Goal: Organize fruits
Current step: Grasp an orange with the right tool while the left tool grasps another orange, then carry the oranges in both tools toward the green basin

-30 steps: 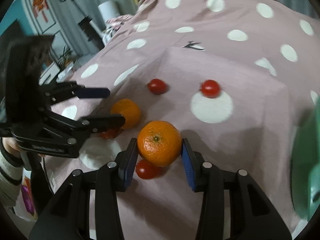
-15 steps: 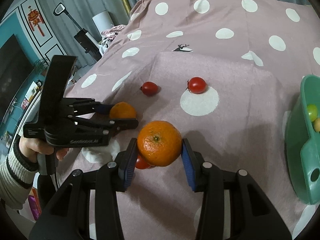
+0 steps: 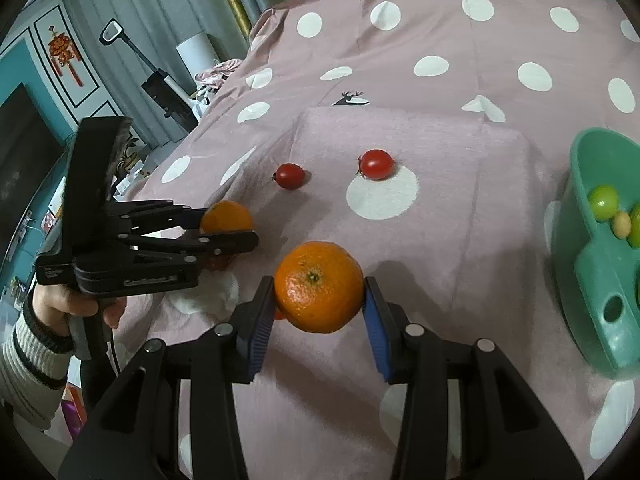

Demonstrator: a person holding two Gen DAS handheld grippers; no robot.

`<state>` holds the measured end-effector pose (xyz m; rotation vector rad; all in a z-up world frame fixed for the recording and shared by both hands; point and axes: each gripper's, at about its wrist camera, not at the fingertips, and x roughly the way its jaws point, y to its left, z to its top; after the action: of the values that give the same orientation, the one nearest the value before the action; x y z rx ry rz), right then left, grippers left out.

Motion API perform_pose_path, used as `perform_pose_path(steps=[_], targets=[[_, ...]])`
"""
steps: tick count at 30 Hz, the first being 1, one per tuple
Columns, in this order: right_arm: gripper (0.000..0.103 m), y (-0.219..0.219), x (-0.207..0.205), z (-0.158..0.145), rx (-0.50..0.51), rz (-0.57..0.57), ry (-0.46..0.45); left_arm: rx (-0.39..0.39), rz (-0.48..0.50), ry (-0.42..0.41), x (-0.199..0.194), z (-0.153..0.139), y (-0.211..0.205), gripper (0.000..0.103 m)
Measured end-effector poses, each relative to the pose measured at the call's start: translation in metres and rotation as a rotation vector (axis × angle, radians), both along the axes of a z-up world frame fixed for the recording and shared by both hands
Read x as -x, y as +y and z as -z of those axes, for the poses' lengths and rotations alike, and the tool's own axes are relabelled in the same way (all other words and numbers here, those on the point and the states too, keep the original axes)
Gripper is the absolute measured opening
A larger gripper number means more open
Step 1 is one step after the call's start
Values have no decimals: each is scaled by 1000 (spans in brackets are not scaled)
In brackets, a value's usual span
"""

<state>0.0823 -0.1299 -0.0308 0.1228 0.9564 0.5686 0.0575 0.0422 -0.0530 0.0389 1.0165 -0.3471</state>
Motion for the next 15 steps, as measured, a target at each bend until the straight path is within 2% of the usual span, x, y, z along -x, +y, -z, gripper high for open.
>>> perform_pose_path(steps=[15], targets=[[44,-22,31,-18,-12,38,-45,24,-15,-78,33,-41,-15,47]])
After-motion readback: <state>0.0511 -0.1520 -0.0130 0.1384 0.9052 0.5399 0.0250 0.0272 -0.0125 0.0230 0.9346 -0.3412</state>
